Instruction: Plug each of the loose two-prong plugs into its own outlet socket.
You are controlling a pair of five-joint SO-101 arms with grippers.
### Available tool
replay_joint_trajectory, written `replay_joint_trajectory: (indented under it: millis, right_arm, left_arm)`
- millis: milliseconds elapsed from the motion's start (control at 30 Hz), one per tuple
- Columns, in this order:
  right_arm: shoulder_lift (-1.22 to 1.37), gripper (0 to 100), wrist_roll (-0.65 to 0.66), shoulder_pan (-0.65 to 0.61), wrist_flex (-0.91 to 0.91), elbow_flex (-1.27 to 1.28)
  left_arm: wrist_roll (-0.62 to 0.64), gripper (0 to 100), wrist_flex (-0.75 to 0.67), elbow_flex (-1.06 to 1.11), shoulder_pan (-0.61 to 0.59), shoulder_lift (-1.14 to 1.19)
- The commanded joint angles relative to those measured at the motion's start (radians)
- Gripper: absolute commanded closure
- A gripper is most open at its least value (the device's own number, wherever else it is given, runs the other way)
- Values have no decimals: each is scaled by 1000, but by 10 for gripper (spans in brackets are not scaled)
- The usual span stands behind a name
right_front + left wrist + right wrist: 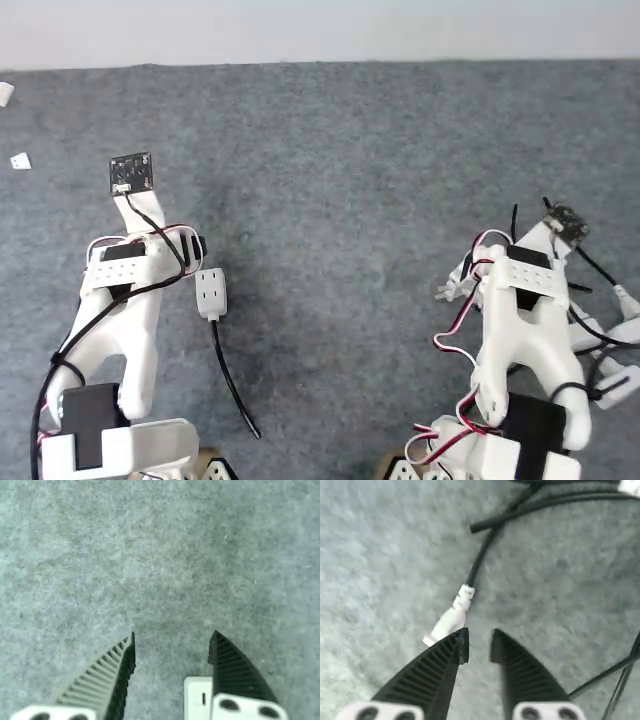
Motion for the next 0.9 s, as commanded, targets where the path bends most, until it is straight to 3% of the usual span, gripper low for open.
replay_joint_trajectory:
  millis: [0, 300, 867]
  right_arm:
    - [-2, 852, -23, -7, -53, -57]
    - [232, 936, 95, 48, -56, -201]
    - [255, 922, 71, -18, -39, -304]
  left_arm:
    - [-8, 772, -21, -4, 8, -37]
    - [-8, 772, -20, -1, 8, -37]
    - [-8, 772, -20, -1, 8, -37]
